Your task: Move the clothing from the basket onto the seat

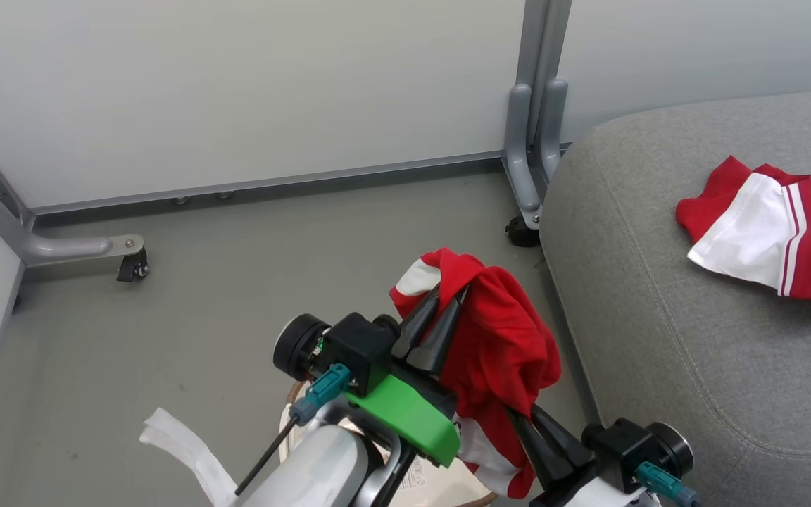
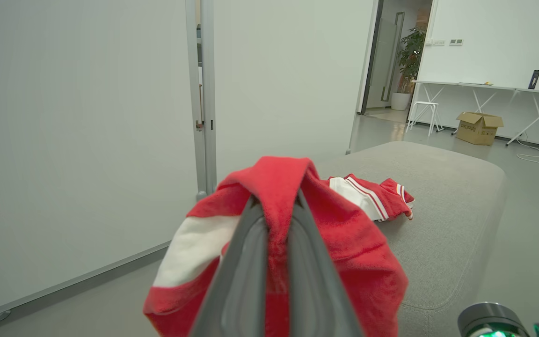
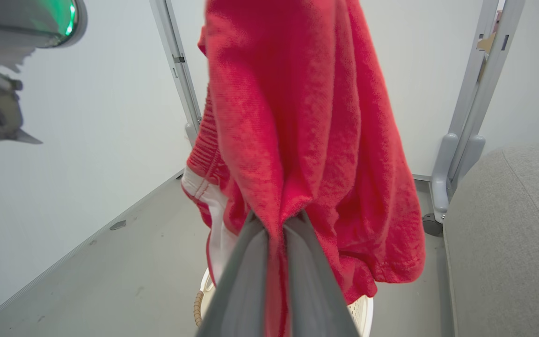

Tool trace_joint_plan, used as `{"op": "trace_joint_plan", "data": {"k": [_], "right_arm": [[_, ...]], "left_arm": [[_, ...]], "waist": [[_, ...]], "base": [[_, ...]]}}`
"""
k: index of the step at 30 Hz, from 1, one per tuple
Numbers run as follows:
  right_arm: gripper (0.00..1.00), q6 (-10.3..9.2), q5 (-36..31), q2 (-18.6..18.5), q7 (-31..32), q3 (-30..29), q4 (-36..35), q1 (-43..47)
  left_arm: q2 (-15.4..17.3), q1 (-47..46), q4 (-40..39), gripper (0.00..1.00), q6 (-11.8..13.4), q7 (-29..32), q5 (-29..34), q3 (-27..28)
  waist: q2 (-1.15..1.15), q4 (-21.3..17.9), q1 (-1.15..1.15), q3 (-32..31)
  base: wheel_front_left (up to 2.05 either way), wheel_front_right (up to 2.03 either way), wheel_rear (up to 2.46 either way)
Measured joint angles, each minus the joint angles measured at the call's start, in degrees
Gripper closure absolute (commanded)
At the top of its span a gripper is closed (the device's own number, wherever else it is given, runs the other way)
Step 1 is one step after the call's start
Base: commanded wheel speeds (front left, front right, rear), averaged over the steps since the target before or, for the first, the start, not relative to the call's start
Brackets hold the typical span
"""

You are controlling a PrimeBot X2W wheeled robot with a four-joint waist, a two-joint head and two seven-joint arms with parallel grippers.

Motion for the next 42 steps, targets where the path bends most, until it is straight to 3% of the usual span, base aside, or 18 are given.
{"op": "trace_joint_plan", "data": {"k": [1,2,3,4,16,25,42], "right_arm": [[1.0,0.0,0.0,0.0,0.0,-0.1,0.0,0.0],[1.0,0.0,0.0,0.0,0.0,-0.1,0.0,0.0],[1.0,0.0,0.0,0.0,0.0,-0.1,0.0,0.0],[1.0,0.0,0.1,0.0,0.0,-0.2,0.0,0.0],[1.0,0.0,0.1,0.1,0.0,-0.5,-0.2,-0.1],[1.0,0.0,-0.2,0.3,0.0,-1.4,-0.9,-1.0],[1.0,0.0,-1.9,0.2,0.0,-8.4,-6.0,0.3]], "left_arm": [[0.0,0.0,0.2,0.86,0.0,0.1,-0.1,0.0],[0.1,0.0,0.3,0.58,0.1,0.2,-0.1,-0.1],[0.1,0.0,0.5,0.05,0.1,0.4,-0.1,-0.1],[0.1,0.0,0.7,0.0,0.5,0.4,-0.1,-0.1],[0.4,-0.1,1.6,0.0,1.0,0.6,-0.4,-0.1],[1.4,-0.1,1.9,0.0,1.7,0.4,-0.7,0.3],[5.7,4.6,6.0,0.0,2.4,-5.2,-0.4,4.1]], "waist": [[0.0,0.0,0.0,0.0],[0.0,0.0,0.0,0.0],[0.0,0.0,0.0,0.1],[0.0,0.0,0.0,0.1],[0.0,-0.4,0.0,0.5],[0.0,-2.9,0.0,1.0],[0.0,-14.1,0.0,2.9]], "base": [[0.0,0.0,0.0],[0.0,0.0,0.0],[0.0,0.0,0.0],[0.0,0.0,0.0],[0.0,0.0,0.0],[0.0,0.0,0.0],[0.0,0.0,0.0]]}}
